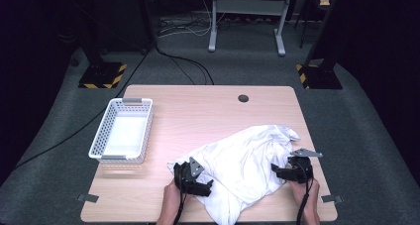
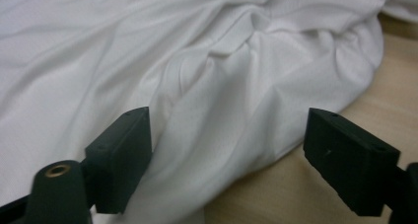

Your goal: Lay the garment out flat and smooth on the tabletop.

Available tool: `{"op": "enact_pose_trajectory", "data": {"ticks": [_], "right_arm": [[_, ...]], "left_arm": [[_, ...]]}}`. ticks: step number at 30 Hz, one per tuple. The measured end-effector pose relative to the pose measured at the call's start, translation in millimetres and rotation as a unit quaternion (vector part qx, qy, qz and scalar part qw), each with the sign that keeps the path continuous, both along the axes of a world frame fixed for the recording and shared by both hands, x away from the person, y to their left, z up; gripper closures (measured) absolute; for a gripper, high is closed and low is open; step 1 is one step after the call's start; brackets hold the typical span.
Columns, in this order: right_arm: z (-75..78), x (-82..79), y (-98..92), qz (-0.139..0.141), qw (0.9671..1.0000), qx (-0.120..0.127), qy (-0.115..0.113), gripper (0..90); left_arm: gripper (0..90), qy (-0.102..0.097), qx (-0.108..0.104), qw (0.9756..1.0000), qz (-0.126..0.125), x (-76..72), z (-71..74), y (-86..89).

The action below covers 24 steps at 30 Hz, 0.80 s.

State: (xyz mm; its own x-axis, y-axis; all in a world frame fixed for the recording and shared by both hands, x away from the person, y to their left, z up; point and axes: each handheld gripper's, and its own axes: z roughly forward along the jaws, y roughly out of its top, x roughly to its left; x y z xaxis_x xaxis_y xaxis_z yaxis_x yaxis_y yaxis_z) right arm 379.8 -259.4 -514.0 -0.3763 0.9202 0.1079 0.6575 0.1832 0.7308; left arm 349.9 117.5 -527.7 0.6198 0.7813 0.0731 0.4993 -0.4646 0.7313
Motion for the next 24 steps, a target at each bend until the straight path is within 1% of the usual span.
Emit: {"op": "enact_pose_trajectory", "data": {"ticks": [1, 3, 4, 6, 7, 9, 10, 14, 16, 18, 19, 21, 24], "right_arm": [[-6.2, -3.9, -1.1, 0.001, 1.0000, -0.003, 0.003, 15.5], [-10.4, -10.4, -0.2, 0.000, 0.9998, -0.016, -0.015, 15.4], [-11.5, -12.8, 0.9, -0.003, 0.9996, -0.019, -0.020, 15.5], [-12.1, -15.7, 6.7, 0.000, 0.9985, -0.045, -0.032, 15.0], [-12.2, -15.0, 7.4, 0.003, 0.9984, -0.047, -0.032, 14.7], [-12.5, -11.0, 5.2, 0.006, 0.9989, -0.041, -0.023, 12.9], [-12.6, -9.3, 4.1, 0.005, 0.9989, -0.041, -0.023, 12.5], [-12.7, -1.9, 1.1, 0.015, 0.9988, -0.041, -0.023, 12.1], [-12.6, 3.4, -1.3, 0.018, 0.9987, -0.041, -0.024, 12.1], [-12.5, 8.8, -2.8, 0.017, 0.9987, -0.041, -0.023, 12.1], [-12.4, 11.8, -3.7, 0.017, 0.9987, -0.041, -0.023, 12.2], [-12.3, 18.9, -5.9, 0.016, 0.9988, -0.041, -0.023, 12.2], [-12.2, 24.4, -7.4, 0.018, 0.9988, -0.040, -0.022, 12.1]], "left_arm": [[1.0, 0.001, -0.001, 1.0000, 0.000, 0.2, -0.1, 0.0], [1.0, 0.015, -0.010, 0.9998, 0.003, 2.4, -0.4, 1.3], [1.0, 0.021, -0.014, 0.9997, 0.004, 3.7, -0.6, 1.8], [0.8, 0.019, -0.012, 0.9997, 0.005, 3.1, -0.6, 1.0], [0.8, 0.017, -0.012, 0.9998, 0.006, 2.6, -0.6, 0.7], [0.8, 0.014, -0.009, 0.9998, 0.009, 1.5, -0.4, -0.2], [0.9, 0.010, -0.007, 0.9999, 0.009, 1.0, -0.4, -0.7], [1.1, 0.008, -0.005, 0.9998, 0.015, -0.3, -0.3, -4.7], [1.1, 0.015, -0.011, 0.9995, 0.025, 0.1, -0.6, -7.8], [1.1, 0.018, -0.014, 0.9989, 0.041, -0.2, -0.6, -12.9], [1.1, 0.016, -0.011, 0.9987, 0.046, -0.8, -0.4, -16.0], [1.1, 0.005, -0.005, 0.9983, 0.058, -3.2, -0.3, -22.0], [1.4, -0.005, 0.001, 0.9983, 0.058, -5.8, 0.0, -23.2]]}}
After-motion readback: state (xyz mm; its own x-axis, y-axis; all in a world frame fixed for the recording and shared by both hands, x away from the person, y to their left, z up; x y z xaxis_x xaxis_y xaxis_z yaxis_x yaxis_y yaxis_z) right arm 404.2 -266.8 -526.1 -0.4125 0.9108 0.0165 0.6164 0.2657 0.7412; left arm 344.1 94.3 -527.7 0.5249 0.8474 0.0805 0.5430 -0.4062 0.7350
